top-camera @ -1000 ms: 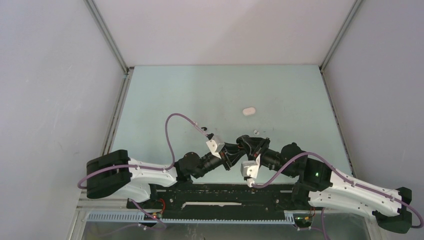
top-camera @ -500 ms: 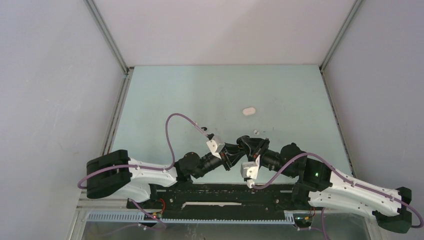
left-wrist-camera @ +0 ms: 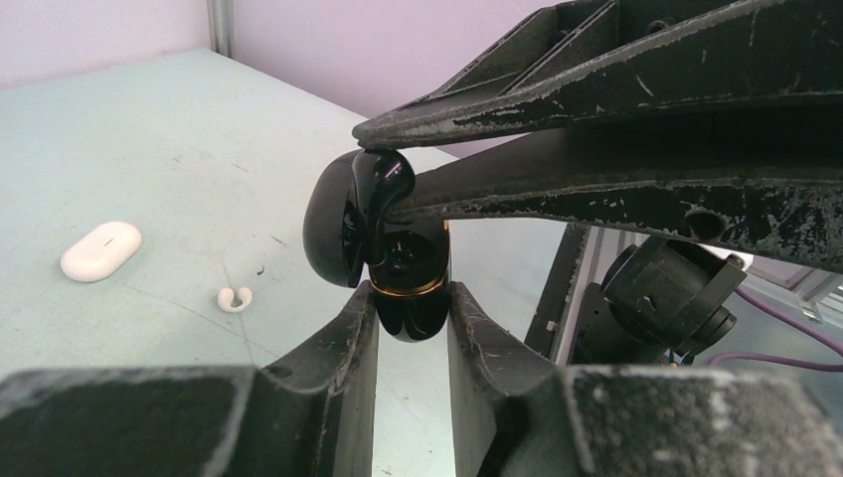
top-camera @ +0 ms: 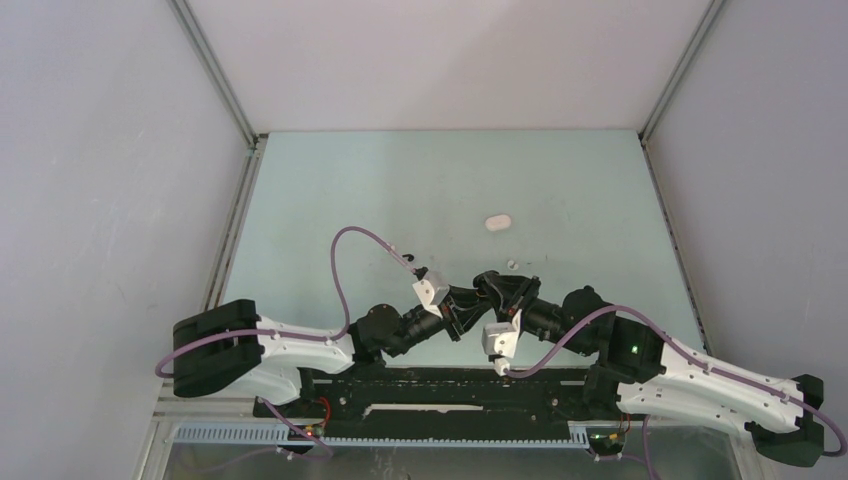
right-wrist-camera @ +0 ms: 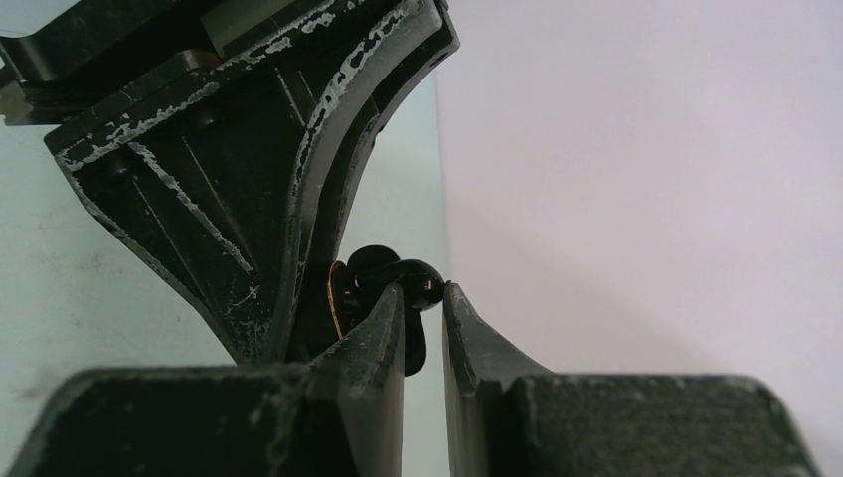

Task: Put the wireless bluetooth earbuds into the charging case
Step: Insert the left earbud into the left side groove of the charging case.

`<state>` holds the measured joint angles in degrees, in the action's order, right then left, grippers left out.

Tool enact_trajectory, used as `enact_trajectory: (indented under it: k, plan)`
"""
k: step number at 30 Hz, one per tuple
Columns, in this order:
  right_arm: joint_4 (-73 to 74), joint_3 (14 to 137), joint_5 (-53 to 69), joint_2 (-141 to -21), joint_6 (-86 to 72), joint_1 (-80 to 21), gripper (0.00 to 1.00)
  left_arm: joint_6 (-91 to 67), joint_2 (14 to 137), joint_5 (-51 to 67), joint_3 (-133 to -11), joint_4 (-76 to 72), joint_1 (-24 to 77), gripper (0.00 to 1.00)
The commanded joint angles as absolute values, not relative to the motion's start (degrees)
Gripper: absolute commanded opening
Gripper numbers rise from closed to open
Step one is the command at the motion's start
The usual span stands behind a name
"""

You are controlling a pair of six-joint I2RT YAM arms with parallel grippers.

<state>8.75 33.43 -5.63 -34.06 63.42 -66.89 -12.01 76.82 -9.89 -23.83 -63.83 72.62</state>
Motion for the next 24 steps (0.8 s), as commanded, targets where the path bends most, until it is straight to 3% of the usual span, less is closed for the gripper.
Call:
enact_trajectory:
  k: [1,24]
  plan:
    - [7.10,33.22,-6.53,-33.32,61.90,-67.18,0.00,-11.69,76.11,-10.60,-24.26,-66.94,72.86,0.00]
    - [11.24,33.22,-3.11,-33.67,61.19,-67.16,0.00,-11.42,76.79,-9.86,-24.52,-67.30,72.86,0.00]
